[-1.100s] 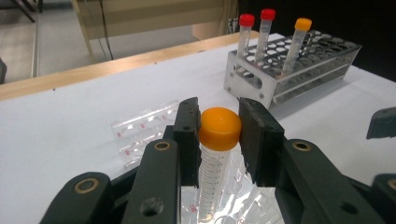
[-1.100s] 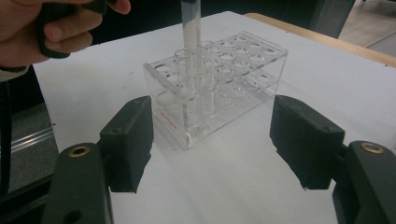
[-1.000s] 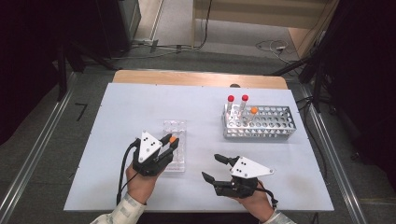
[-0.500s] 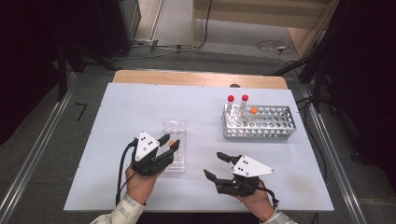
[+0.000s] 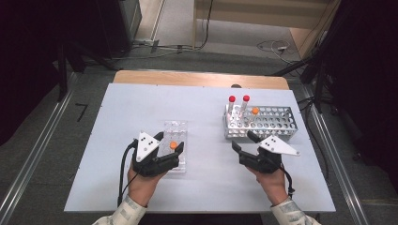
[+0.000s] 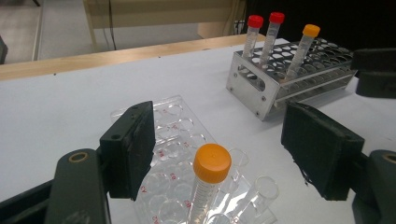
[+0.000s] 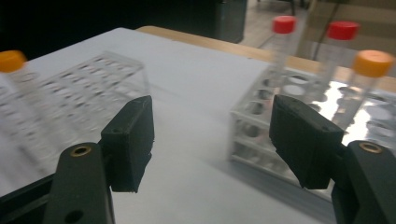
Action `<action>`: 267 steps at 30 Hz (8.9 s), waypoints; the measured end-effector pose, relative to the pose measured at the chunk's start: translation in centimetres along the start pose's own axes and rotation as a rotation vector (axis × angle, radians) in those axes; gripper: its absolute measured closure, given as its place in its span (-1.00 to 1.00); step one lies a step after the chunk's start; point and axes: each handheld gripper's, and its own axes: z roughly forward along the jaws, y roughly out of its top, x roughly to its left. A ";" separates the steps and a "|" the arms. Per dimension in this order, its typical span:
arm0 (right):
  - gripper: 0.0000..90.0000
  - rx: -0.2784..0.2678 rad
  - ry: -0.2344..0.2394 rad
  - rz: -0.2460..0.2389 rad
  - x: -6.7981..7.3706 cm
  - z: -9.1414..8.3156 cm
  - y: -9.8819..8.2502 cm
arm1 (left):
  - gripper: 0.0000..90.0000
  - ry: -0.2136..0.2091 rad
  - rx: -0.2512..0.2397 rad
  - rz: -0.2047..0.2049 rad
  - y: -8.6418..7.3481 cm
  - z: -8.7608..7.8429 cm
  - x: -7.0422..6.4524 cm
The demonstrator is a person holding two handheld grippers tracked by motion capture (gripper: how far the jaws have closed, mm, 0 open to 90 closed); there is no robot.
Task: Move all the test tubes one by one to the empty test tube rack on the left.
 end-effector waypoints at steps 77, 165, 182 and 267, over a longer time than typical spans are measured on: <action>0.58 -0.127 -0.128 0.022 -4.1 -0.7 4.3 | -0.47 -0.049 -0.018 -0.008 0.7 -0.7 -0.7; -0.42 0.105 0.346 -0.155 7.8 -0.6 -1.0 | 0.55 -0.186 -0.138 -0.006 3.8 -4.4 -0.2; -0.41 0.104 0.331 -0.152 7.5 -0.7 -1.0 | 0.55 -0.094 -0.069 0.070 1.5 -3.3 -0.3; 0.05 0.030 -0.248 0.074 -4.5 6.9 2.8 | -0.46 0.011 -0.037 -0.011 -0.9 -1.6 0.2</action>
